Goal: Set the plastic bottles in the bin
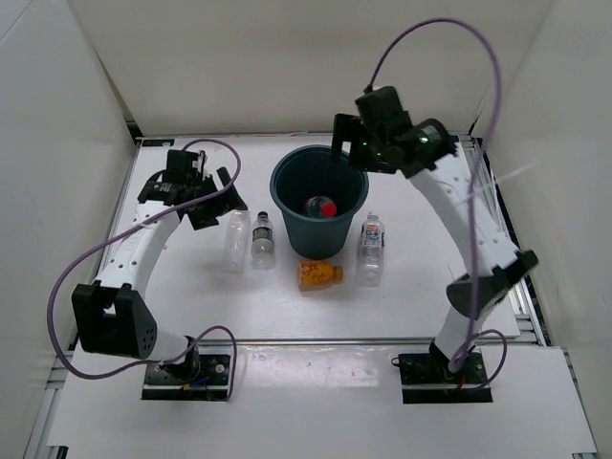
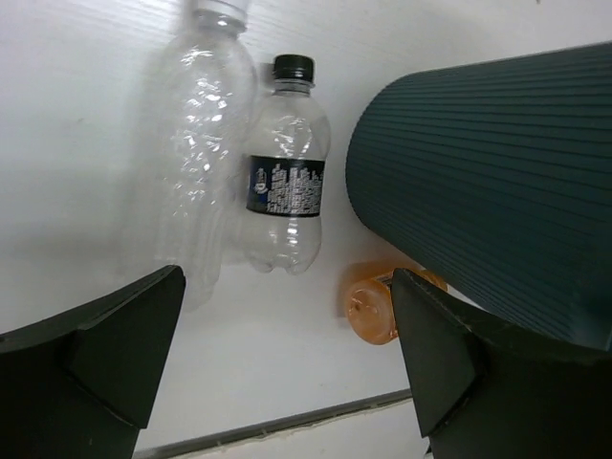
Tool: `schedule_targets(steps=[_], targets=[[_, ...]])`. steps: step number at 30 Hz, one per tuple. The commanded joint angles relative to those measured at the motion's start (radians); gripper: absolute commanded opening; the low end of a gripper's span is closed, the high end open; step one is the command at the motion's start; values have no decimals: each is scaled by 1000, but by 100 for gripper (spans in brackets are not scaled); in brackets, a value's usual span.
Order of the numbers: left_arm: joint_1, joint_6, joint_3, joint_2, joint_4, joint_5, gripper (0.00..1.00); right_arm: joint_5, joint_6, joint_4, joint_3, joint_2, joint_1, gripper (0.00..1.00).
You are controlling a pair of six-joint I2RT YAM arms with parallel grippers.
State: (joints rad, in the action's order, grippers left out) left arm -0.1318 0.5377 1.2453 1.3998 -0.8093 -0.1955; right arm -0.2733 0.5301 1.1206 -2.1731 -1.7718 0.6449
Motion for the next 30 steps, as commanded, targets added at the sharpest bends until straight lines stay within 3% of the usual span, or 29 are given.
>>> schedule_targets(steps=[1, 10, 18, 25, 27, 30], targets=[[-19, -117, 15, 78, 96, -96, 100, 49, -22, 7, -15, 136, 10, 99], [-32, -153, 16, 307, 64, 62, 100, 98, -32, 76, 65, 227, 22, 99], [-51, -142, 16, 436, 73, 76, 100, 118, -73, 103, 44, 216, 22, 99], [-51, -119, -4, 432, 52, 80, 67, 137, -82, 104, 35, 196, 0, 99], [-51, -79, 28, 365, 12, 116, 60, 137, -82, 104, 35, 196, -10, 99], [-64, 5, 138, 244, -103, 243, 59, 137, -82, 104, 44, 196, -19, 99]])
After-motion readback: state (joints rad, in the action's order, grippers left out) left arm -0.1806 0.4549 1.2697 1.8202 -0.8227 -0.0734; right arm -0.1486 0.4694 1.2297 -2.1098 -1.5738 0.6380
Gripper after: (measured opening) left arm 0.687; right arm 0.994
